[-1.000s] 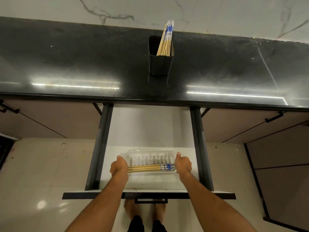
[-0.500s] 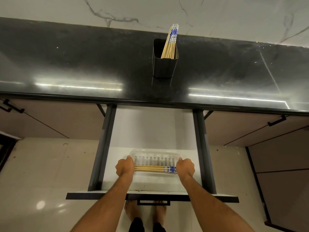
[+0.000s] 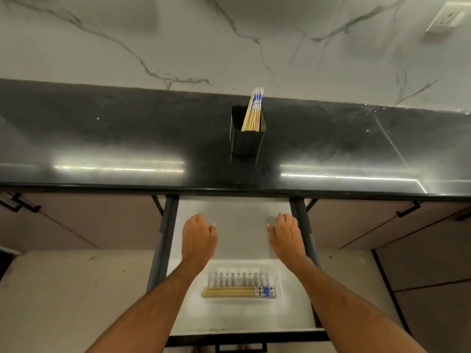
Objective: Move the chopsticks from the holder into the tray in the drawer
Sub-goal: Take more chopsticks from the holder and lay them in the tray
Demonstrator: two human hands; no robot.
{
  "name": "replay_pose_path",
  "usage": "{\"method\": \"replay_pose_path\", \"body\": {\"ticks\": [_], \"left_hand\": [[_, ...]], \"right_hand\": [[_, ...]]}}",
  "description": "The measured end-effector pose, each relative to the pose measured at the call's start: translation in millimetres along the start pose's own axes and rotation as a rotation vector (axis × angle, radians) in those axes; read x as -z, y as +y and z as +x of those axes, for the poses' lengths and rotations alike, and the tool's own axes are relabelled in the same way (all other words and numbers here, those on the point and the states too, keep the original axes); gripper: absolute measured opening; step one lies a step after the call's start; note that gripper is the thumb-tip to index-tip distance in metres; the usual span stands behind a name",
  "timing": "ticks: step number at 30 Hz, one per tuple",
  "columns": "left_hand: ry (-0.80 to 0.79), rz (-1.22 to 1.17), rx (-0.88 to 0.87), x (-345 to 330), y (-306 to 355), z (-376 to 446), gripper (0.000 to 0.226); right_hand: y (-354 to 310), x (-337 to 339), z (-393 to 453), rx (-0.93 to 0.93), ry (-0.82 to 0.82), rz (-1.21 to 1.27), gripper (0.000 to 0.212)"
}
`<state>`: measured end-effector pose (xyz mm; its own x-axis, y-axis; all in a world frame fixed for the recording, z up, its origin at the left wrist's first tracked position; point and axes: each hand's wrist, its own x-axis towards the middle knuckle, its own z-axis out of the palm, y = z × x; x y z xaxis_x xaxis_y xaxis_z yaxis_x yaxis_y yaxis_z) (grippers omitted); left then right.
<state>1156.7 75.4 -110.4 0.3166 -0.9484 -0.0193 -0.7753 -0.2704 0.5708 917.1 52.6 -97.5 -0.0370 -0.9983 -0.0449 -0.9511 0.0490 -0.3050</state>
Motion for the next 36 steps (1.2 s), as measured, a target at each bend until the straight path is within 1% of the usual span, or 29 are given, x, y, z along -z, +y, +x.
{"method": "replay_pose_path", "body": {"ticks": [3, 5, 9, 11, 13, 15, 16, 19, 21, 22, 25, 26, 28, 30, 33, 36], "left_hand": [[0.053, 0.081, -0.225, 20.1, 30.3, 34.0, 0.046], [0.096, 0.130, -0.326, 33.0, 51.9, 57.8, 0.051], [0.141, 0.128, -0.412, 56.0, 101.4, 101.1, 0.052], [0.181, 0.120, -0.446, 64.5, 125.0, 123.0, 0.048], [0.207, 0.075, -0.467, 68.7, 146.7, 144.7, 0.041], [0.211, 0.005, -0.455, 68.5, 165.7, 165.0, 0.036], [0.204, -0.029, -0.442, 67.3, 174.6, 175.1, 0.033], [0.146, -0.113, -0.415, 61.5, 197.2, 203.1, 0.021], [0.085, -0.173, -0.402, 57.0, 206.5, 222.4, 0.010], [0.063, -0.185, -0.393, 50.8, 212.5, 237.6, 0.011], [-0.011, -0.218, -0.320, 41.1, 218.5, 267.7, 0.018], [-0.044, -0.236, -0.282, 34.5, 220.0, 280.4, 0.018], [-0.107, -0.265, -0.204, 23.6, 220.7, 299.7, 0.012], [-0.174, -0.315, -0.109, 13.8, 220.8, 314.0, 0.007], [-0.268, -0.374, 0.023, 2.9, 221.6, 327.0, 0.007], [-0.315, -0.440, 0.085, -2.6, 220.1, 334.8, 0.019]], "right_hand": [[-21.7, 38.4, 32.3, 0.135, 0.105, -0.106, 0.053], [-35.6, 62.8, 53.4, 0.184, 0.152, -0.152, 0.055], [-61.7, 100.5, 92.4, 0.203, 0.203, -0.108, 0.058], [-73.8, 113.9, 112.3, 0.225, 0.252, -0.096, 0.054], [-84.3, 123.2, 134.0, 0.261, 0.289, -0.055, 0.045], [-91.8, 128.7, 157.9, 0.285, 0.293, -0.010, 0.035], [-95.4, 131.3, 170.4, 0.295, 0.280, -0.004, 0.034], [-106.2, 133.3, 209.8, 0.321, 0.235, 0.034, 0.040], [-115.2, 132.7, 230.0, 0.312, 0.213, 0.127, 0.032], [-118.2, 128.4, 246.1, 0.301, 0.205, 0.169, 0.028], [-126.1, 118.4, 272.7, 0.237, 0.113, 0.283, 0.023], [-127.1, 113.7, 284.3, 0.200, 0.085, 0.326, 0.021], [-127.7, 103.8, 302.2, 0.145, 0.049, 0.434, 0.024], [-127.6, 94.8, 313.7, 0.110, 0.067, 0.464, 0.028], [-128.5, 84.6, 319.5, 0.101, 0.080, 0.468, 0.027], [-133.7, 85.0, 321.2, 0.088, 0.099, 0.549, 0.028]]}}
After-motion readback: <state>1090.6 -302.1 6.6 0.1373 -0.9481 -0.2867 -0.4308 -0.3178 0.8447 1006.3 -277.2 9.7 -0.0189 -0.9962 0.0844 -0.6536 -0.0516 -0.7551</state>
